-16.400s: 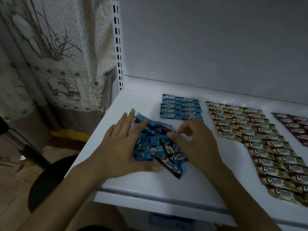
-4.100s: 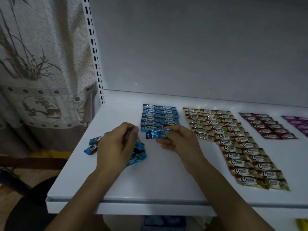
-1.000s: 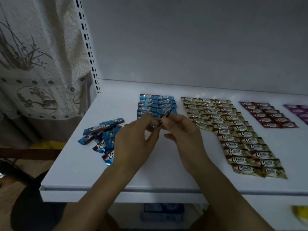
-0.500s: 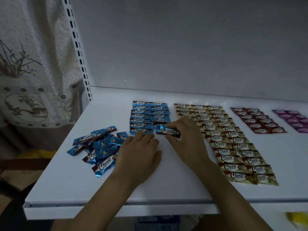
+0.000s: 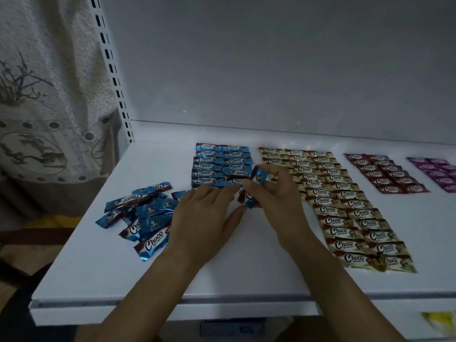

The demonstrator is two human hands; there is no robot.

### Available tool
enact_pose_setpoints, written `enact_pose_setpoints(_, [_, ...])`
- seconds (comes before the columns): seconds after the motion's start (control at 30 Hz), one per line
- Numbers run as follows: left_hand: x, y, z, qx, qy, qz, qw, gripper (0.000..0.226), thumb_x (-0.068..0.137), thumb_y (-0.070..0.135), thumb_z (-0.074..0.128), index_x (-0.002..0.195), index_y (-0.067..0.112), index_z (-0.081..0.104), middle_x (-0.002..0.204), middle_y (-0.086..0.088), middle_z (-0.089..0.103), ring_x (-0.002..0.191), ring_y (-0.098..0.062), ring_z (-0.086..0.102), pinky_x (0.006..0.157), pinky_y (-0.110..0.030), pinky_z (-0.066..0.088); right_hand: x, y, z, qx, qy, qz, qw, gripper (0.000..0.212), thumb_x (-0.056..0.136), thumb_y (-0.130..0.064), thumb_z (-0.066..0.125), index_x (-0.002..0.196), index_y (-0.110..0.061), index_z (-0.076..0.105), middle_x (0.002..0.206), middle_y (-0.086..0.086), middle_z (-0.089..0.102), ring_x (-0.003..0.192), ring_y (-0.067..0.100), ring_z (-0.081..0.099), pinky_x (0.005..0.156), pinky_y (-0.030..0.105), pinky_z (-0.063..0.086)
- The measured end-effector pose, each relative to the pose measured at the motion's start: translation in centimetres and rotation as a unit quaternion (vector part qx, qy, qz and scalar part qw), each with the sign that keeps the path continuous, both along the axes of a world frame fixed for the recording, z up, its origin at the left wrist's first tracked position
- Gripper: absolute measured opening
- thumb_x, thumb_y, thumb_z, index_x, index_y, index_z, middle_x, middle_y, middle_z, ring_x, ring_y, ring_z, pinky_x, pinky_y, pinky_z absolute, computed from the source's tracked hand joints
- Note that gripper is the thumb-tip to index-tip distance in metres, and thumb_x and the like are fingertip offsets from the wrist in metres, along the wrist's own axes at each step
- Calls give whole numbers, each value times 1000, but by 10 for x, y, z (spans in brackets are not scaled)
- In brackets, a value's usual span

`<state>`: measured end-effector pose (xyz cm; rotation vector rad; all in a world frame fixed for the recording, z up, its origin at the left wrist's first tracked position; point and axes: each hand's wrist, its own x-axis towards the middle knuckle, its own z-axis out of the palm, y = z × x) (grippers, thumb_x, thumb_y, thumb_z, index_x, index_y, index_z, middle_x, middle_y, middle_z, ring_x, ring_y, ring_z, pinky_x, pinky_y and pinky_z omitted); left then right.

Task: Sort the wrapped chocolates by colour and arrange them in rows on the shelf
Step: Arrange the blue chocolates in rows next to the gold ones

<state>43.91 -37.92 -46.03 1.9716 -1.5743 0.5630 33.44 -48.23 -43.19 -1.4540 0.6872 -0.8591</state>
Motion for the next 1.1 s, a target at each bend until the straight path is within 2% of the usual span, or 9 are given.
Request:
enact_pose_setpoints(0.17, [2,5,-2,-10,40,-19,999,38,87,32,46,113,12,66,90,-1,71,79,-20,67,67,-30,48,0,7,-3,1,31,3,1000,23,86,-14,68,104,-8,56,80,3,72,65,5,68,53,18,50])
enact_pose_setpoints(0.27, [4,5,-3,-3,20,7,1000,33,87,32,46,104,15,69,91,0,72,82,-22,68,71,-35,51,-4,0,-4,-18,41,-30,999,21,86,-12,67,103,-10,54,79,4,70,52,0,62,45,15,43])
enact_pose_setpoints(0.43, [6,2,-11,94,-66,88,989,28,82,35,66,100,14,72,103,-4,72,98,-24,67,98,-49,45,-9,-14,-5,-105,90,-52,989,18,86,-11,68,97,-15,54,93,-3,59,61,7,66,49,17,51])
enact_pose_setpoints(0.5, [5,1,-11,119,-62,106,985,39,88,42,49,101,13,72,105,-5,72,101,-23,67,100,-53,42,-10,-16,-10,-235,196,-69,950,12,87,-19,67,91,-18,56,83,-13,56,67,3,59,55,11,46])
enact_pose_setpoints(0.53, [5,2,-12,128,-54,110,984,46,88,44,41,101,13,72,105,-4,72,101,-23,68,100,-54,42,-11,-16,-14,-318,268,-84,905,9,89,-24,65,91,-19,57,79,-15,55,69,3,56,57,12,42])
enact_pose_setpoints(0.6, [6,3,-12,134,-39,112,984,51,88,46,34,98,15,73,104,-3,73,98,-22,69,98,-55,43,-11,-17,-24,-455,364,-124,803,12,89,-30,63,92,-18,65,81,-6,63,78,15,57,64,27,43])
enact_pose_setpoints(0.67, [6,4,-14,137,-32,112,984,50,88,46,34,94,16,73,104,-3,73,96,-22,69,96,-55,45,-14,-17,-31,-513,373,-151,758,17,85,-31,64,90,-16,71,90,3,67,88,25,60,72,34,46])
enact_pose_setpoints(0.83, [6,4,-15,130,-14,97,987,49,89,46,36,95,14,73,104,-4,72,96,-25,68,84,-46,52,-22,-9,-30,-562,333,-32,756,19,84,-22,51,83,-16,69,79,-1,65,72,21,59,64,34,50])
enact_pose_setpoints(1.1, [8,2,-15,130,-15,86,988,48,90,44,36,94,14,73,104,-5,72,96,-25,68,81,-41,53,2,-17,-37,-567,372,-19,735,31,79,-15,48,99,-11,72,95,5,69,85,27,61,68,37,50])
